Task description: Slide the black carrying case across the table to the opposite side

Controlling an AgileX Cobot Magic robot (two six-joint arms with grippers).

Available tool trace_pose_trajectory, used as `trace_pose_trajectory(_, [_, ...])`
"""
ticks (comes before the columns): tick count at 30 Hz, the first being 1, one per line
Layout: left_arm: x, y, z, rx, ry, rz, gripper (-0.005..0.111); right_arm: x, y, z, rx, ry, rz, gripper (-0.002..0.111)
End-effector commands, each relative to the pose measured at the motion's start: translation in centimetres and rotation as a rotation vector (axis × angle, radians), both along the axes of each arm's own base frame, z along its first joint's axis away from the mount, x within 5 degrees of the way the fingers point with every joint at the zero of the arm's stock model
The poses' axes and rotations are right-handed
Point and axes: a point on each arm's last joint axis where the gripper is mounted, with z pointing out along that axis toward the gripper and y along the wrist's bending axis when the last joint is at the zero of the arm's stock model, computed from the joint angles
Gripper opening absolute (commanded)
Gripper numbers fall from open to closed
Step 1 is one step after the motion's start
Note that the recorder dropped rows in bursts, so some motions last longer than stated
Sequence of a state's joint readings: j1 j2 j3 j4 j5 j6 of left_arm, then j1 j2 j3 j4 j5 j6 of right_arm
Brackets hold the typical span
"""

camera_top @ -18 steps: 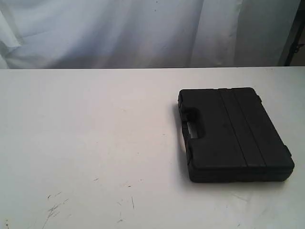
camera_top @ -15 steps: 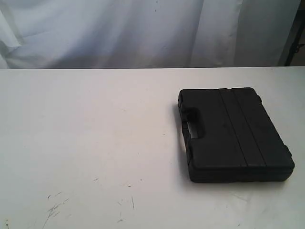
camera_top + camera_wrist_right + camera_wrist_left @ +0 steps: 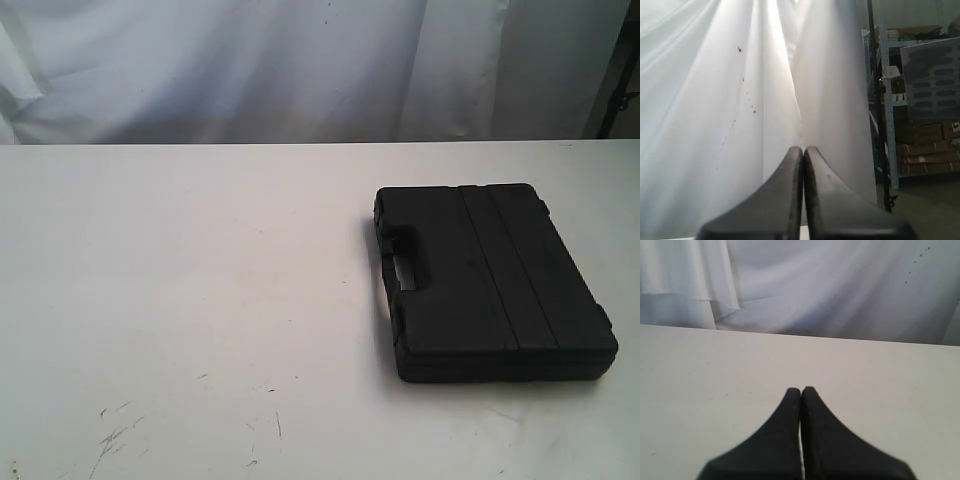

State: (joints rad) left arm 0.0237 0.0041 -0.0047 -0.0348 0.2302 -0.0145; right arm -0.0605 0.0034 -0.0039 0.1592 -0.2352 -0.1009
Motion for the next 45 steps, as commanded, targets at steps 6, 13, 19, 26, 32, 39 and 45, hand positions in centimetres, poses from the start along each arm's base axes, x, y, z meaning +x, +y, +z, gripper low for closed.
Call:
trace_pose_trajectory(6, [0.0, 0.0, -0.1, -0.003, -0.008, 0.001, 0.000, -0.7, -0.1, 2.2, 0.062, -0.113, 0.014, 0.000])
trace_pose_trajectory(13, [0.0, 0.0, -0.1, -0.003, -0.008, 0.001, 0.000, -0.3, 0.2, 7.4, 0.064, -0.034, 0.040, 0.000])
trace_pose_trajectory(19, [0.0, 0.0, -0.1, -0.003, -0.008, 0.001, 0.000, 3.3, 0.2, 11.2, 0.075, 0.155, 0.056, 0.000])
trace_pose_trajectory(26, [0.0, 0.0, -0.1, -0.003, -0.008, 0.001, 0.000, 9.3, 0.9, 12.8, 0.076, 0.445, 0.130, 0.000])
trace_pose_trajectory(32, [0.0, 0.0, -0.1, -0.003, -0.008, 0.001, 0.000, 14.1, 3.0, 10.6, 0.054, 0.813, 0.249, 0.000])
trace_pose_trajectory(39, [0.0, 0.0, -0.1, -0.003, -0.008, 0.001, 0.000, 15.9, 4.7, 6.3, 0.118, 1.196, 0.338, 0.000])
trace_pose_trajectory(45, [0.0, 0.0, -0.1, -0.003, -0.008, 0.001, 0.000, 16.4, 4.7, 6.0, 0.120, 1.191, 0.333, 0.000])
